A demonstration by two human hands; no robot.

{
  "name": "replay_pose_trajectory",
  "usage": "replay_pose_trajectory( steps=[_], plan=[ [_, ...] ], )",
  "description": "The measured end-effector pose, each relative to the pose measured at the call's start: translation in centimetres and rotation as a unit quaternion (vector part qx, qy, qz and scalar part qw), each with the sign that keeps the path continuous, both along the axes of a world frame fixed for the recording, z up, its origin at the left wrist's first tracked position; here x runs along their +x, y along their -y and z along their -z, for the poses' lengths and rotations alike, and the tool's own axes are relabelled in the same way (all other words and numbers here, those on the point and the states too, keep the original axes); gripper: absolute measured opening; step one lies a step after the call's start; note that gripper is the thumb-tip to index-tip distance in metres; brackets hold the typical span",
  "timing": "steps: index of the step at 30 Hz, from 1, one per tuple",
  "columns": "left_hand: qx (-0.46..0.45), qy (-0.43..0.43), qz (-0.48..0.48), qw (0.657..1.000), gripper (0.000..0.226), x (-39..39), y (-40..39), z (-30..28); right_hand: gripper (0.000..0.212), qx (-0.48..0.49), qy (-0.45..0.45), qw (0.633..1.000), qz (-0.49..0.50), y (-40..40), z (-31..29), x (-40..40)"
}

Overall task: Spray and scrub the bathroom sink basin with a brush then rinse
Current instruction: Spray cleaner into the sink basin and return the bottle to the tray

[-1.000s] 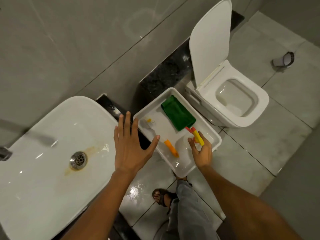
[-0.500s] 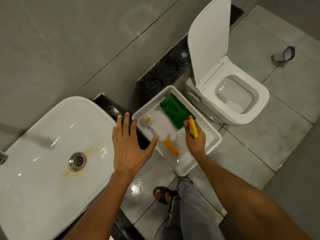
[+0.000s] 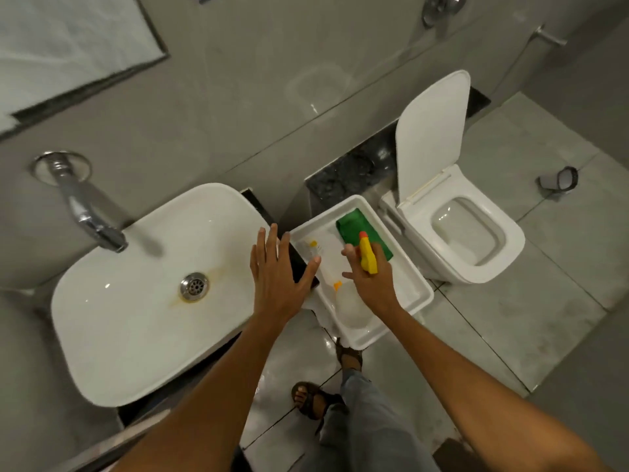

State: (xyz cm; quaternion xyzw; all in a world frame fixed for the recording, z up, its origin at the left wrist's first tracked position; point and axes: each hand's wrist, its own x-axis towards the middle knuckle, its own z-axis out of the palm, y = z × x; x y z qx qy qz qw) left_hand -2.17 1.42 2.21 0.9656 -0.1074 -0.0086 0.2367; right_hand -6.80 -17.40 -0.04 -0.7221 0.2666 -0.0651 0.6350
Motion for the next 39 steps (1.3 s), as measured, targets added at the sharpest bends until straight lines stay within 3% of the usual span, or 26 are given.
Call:
replay_pose_trajectory(
  steps=[7,13,20,23,27,32,39],
  plan=[
    [-0.011,0.018,-0.113,0.993,0.073,-1.9,-8.4,-0.8,0.054,0.074,-0.010,0.997,-0.019,-4.4,-4.5,-2.0],
    [-0.032,0.018,-0.234,0.971,0.076,-4.8,-17.6,-1.0,0.030,0.060,-0.040,0.991,-0.117,-10.4,-7.6,-4.9],
    [-0.035,0.015,-0.368,0.929,0.089,-8.8,-24.5,-0.5,0.056,0.125,-0.135,0.948,-0.258,-16.8,-8.7,-7.9],
    [-0.041,-0.007,-0.381,0.924,0.088,-9.6,-26.3,0.0,0.054,0.104,-0.159,0.938,-0.291,-18.9,-8.9,-8.4],
    [-0.043,-0.024,-0.383,0.923,0.093,-10.1,-26.9,0.6,0.046,0.016,-0.137,0.952,-0.274,-20.6,-8.9,-8.6],
    [-0.014,-0.022,-0.378,0.925,0.090,-10.3,-26.9,1.1,0.044,0.078,-0.173,0.949,-0.250,-20.9,-9.1,-7.6],
    [0.006,-0.009,-0.384,0.923,0.087,-10.2,-26.6,1.4,0.040,0.047,-0.153,0.967,-0.199,-18.8,-9.6,-5.9]
  ],
)
